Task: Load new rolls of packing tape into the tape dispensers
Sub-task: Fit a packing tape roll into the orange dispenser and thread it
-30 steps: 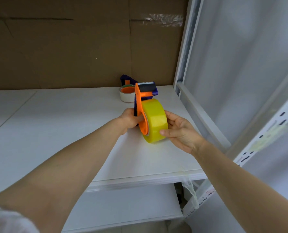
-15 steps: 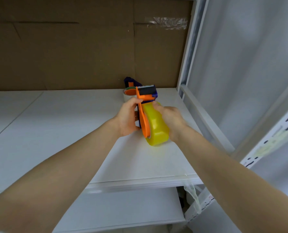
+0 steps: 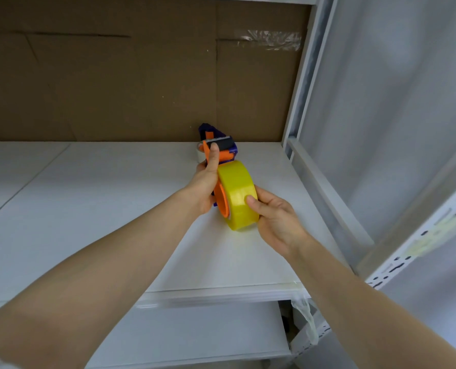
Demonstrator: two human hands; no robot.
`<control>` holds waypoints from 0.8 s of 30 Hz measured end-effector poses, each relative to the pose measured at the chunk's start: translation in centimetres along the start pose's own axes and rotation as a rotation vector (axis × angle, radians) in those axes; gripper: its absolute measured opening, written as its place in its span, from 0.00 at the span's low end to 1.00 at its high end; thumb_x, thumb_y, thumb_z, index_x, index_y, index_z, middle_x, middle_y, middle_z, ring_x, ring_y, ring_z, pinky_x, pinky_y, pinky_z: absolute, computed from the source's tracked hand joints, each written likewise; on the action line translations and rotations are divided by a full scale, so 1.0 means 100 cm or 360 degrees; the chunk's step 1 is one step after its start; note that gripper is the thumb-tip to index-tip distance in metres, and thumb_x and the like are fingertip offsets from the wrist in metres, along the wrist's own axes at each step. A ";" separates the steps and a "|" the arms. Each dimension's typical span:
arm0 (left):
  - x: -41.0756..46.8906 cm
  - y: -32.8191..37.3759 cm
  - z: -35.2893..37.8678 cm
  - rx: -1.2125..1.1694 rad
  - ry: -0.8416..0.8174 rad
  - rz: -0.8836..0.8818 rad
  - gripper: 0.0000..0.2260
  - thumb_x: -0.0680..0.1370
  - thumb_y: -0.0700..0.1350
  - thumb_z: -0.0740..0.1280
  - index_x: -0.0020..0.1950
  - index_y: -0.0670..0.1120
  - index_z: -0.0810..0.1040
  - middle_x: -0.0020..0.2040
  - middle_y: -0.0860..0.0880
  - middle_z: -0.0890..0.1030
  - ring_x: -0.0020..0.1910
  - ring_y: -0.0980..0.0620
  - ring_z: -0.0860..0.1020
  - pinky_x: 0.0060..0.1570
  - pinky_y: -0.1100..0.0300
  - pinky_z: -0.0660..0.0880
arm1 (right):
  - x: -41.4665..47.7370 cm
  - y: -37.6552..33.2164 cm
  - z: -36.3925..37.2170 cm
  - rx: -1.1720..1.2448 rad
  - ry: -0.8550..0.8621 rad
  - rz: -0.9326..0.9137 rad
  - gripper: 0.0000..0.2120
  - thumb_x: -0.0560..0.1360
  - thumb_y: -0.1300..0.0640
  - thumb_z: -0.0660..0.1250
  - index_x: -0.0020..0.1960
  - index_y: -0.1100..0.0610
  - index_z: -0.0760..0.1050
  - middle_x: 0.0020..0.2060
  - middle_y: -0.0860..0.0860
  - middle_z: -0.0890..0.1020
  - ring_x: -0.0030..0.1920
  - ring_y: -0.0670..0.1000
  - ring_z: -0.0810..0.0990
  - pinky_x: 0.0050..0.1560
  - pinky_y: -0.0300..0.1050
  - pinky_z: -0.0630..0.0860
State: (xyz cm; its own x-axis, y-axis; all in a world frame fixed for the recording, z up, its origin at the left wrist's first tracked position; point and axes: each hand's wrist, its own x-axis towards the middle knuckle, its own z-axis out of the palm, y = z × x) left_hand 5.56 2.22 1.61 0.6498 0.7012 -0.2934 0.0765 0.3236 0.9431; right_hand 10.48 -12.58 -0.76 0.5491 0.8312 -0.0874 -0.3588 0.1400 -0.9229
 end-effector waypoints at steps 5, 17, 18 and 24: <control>0.000 -0.002 0.003 0.0032 -0.0027 0.0022 0.28 0.75 0.66 0.59 0.67 0.50 0.66 0.54 0.48 0.79 0.46 0.52 0.78 0.37 0.58 0.73 | 0.010 -0.017 0.005 -0.0294 0.0109 0.0108 0.18 0.67 0.58 0.65 0.57 0.56 0.74 0.52 0.55 0.79 0.51 0.54 0.78 0.53 0.49 0.75; -0.001 -0.005 0.007 0.0266 -0.0087 0.0160 0.36 0.63 0.63 0.70 0.67 0.54 0.62 0.60 0.47 0.76 0.57 0.45 0.77 0.60 0.44 0.73 | 0.037 -0.051 0.045 -0.0567 0.0515 0.0416 0.21 0.76 0.47 0.62 0.66 0.52 0.64 0.56 0.56 0.76 0.54 0.56 0.76 0.51 0.52 0.75; -0.001 -0.006 0.006 0.0244 -0.0085 0.0136 0.35 0.64 0.62 0.70 0.67 0.54 0.62 0.59 0.47 0.76 0.57 0.46 0.77 0.60 0.45 0.73 | 0.038 -0.050 0.045 -0.0551 0.0510 0.0400 0.21 0.76 0.48 0.62 0.66 0.53 0.64 0.55 0.56 0.76 0.53 0.56 0.76 0.49 0.51 0.75; 0.002 -0.002 -0.002 0.0000 -0.0118 -0.0080 0.19 0.75 0.54 0.66 0.64 0.49 0.72 0.49 0.47 0.80 0.45 0.51 0.79 0.38 0.58 0.73 | 0.017 -0.030 0.026 -0.0414 0.0311 0.0245 0.02 0.76 0.56 0.63 0.47 0.54 0.71 0.42 0.55 0.79 0.40 0.53 0.79 0.37 0.45 0.77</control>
State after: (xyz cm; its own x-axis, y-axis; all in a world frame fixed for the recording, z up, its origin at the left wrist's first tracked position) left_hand 5.51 2.45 1.35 0.6993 0.6352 -0.3279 0.1106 0.3570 0.9275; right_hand 10.57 -10.18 2.84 0.6464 0.7099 -0.2797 -0.2583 -0.1413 -0.9557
